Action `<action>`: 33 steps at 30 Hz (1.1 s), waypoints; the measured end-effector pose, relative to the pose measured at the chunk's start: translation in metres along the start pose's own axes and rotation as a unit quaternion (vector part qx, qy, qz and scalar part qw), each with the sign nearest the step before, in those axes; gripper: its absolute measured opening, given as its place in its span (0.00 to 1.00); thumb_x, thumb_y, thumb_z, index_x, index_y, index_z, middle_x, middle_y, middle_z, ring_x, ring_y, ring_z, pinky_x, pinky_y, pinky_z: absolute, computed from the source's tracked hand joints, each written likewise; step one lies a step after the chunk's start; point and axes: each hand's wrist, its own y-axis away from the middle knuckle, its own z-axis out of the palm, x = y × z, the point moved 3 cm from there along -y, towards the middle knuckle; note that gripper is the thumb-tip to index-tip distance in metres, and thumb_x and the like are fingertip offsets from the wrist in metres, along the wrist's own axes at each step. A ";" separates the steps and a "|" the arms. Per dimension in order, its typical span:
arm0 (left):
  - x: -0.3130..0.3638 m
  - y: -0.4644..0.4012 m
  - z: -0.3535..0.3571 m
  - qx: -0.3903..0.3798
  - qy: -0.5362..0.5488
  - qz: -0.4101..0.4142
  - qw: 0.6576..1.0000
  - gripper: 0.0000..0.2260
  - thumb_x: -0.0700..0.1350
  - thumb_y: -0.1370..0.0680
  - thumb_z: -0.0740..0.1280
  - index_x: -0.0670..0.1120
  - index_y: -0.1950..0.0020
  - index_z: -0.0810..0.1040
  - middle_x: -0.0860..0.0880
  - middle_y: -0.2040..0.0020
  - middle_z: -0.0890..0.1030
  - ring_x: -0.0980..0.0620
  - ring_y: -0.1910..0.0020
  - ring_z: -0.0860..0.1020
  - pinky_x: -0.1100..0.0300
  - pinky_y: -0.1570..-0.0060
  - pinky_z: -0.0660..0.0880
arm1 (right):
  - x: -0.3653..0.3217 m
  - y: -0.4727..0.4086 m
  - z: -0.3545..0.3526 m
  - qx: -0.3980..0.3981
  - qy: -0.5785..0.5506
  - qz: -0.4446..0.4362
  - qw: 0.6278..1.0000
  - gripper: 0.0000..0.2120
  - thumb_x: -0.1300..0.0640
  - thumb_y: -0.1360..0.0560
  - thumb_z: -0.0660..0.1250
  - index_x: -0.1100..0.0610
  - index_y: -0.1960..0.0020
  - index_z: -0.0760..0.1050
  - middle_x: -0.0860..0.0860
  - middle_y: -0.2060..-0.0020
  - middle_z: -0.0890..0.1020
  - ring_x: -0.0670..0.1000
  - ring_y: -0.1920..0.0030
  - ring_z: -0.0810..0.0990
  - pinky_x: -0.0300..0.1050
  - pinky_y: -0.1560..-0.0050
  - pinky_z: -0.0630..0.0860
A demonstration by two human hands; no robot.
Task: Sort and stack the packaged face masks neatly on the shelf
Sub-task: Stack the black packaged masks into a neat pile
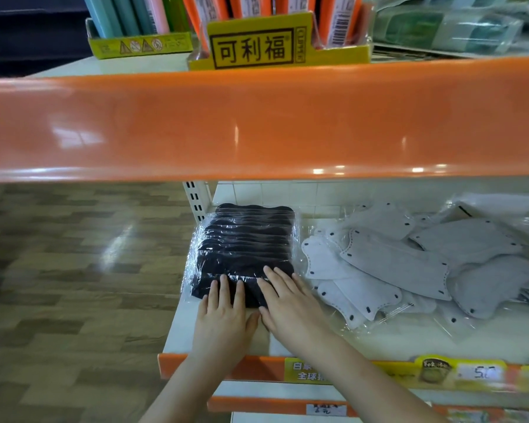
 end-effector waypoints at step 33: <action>0.239 -0.067 -0.012 0.120 0.089 0.235 0.961 0.15 0.50 0.31 0.59 0.47 0.53 0.82 0.50 0.49 0.81 0.49 0.48 0.80 0.59 0.47 0.68 | 0.216 0.113 -0.045 0.121 -0.030 0.191 0.974 0.22 0.56 0.38 0.80 0.57 0.46 0.80 0.53 0.47 0.82 0.58 0.51 0.82 0.52 0.54 0.80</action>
